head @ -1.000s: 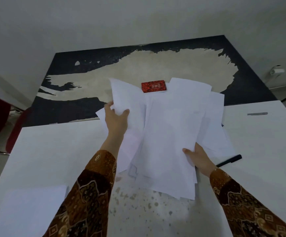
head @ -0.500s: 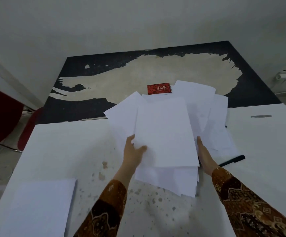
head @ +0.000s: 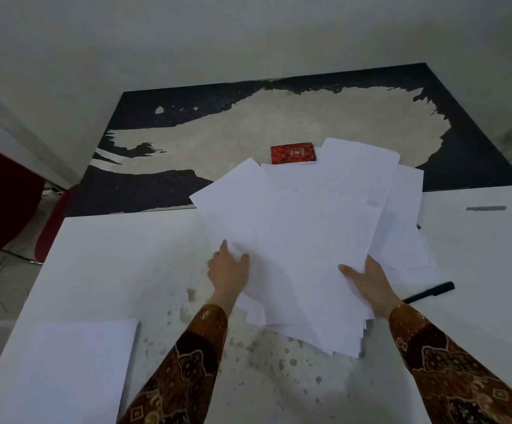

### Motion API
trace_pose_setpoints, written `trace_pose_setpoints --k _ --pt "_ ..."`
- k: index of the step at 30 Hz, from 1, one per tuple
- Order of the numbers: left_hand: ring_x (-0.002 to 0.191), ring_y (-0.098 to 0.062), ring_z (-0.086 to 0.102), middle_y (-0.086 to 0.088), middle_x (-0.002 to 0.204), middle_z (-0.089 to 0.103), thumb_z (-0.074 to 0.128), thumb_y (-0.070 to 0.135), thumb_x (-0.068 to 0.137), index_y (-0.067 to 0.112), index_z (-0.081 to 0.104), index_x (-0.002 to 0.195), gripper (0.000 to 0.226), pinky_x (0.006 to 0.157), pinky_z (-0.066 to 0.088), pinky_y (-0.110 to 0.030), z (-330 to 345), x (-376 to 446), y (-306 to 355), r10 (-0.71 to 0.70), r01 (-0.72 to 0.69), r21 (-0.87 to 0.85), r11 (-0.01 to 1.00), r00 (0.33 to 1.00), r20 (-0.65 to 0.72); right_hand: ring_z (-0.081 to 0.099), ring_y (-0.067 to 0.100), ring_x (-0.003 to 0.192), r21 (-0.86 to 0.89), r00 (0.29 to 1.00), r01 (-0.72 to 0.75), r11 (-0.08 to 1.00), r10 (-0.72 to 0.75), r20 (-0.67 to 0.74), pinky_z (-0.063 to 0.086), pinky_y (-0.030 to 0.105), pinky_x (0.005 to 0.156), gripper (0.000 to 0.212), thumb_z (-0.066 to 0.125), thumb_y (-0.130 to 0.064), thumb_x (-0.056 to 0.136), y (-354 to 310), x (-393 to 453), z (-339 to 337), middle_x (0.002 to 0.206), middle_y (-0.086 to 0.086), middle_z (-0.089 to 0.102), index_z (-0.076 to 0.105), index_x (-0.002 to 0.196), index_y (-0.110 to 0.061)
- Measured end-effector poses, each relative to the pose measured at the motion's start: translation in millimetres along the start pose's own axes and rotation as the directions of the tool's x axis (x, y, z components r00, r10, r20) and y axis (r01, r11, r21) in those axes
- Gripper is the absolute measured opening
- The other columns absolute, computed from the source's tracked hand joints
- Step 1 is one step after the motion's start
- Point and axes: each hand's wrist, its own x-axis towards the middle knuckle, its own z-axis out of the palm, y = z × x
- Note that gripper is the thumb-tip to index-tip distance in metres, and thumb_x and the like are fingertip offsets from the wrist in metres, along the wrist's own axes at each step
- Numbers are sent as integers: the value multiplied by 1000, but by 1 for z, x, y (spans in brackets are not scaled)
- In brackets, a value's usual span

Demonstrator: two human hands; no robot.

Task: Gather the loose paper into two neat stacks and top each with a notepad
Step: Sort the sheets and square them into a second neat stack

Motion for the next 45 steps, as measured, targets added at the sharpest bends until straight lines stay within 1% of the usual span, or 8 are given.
trace_pose_setpoints --k 6,13,22,28,31,34,39,45 --pt "138 -34 27 -15 150 30 60 29 90 12 21 149 73 112 26 -46 14 5 26 -103 90 -227 970 993 -50 53 17 105 12 1000 -6 1000 7 -16 39 28 92 42 63 -15 89 -4 -2 2 116 0 58 51 129 -9" --pt "145 -34 -20 -19 158 -13 50 62 85 9 9 152 94 117 -8 -48 9 25 -3 47 -23 284 958 996 -78 53 16 105 37 1000 -11 999 12 -19 39 27 93 43 63 -16 89 -4 -2 3 117 -1 58 50 130 -13" --pt "146 -33 -15 -17 160 -4 51 48 91 9 15 151 80 117 -7 -50 17 28 6 43 -33 278 960 999 -31 53 17 107 33 1000 -12 999 13 -18 39 29 95 45 64 -17 89 -4 -2 3 118 -1 58 50 131 -13" --pt "135 -31 36 -11 141 46 52 24 92 16 39 142 53 116 19 -47 22 21 13 48 -66 -102 993 985 -169 55 14 106 58 1000 4 998 -5 3 40 28 91 39 62 -15 90 -6 -5 2 114 -4 60 52 127 -16" --pt "87 -21 57 -7 94 59 55 16 92 17 34 142 54 86 45 -33 15 12 24 -41 -34 -484 875 989 -145 55 15 105 54 1000 4 999 -4 0 40 28 92 37 62 -15 90 -5 -4 2 114 -4 59 52 126 -15" --pt "84 -15 52 5 83 50 60 12 90 14 33 143 59 86 43 -29 0 11 36 -213 88 -696 713 972 -95 56 17 108 52 1000 -4 999 4 -4 41 31 97 37 61 -15 91 -3 -3 1 117 -2 60 53 126 -13" --pt "63 -17 46 1 68 49 52 12 90 8 52 78 13 65 41 -30 -40 3 67 -3 -145 -617 773 973 -232 55 17 106 53 1000 -30 998 31 -2 40 30 96 34 57 -13 93 -2 0 0 115 -2 59 53 126 -15" --pt "85 -11 64 3 99 67 52 12 93 12 60 111 19 74 54 -26 -84 -37 104 264 -304 -686 661 950 -166 60 19 98 39 999 -52 998 53 -10 44 32 93 19 58 -11 91 -2 -1 1 100 -4 65 61 108 -17"
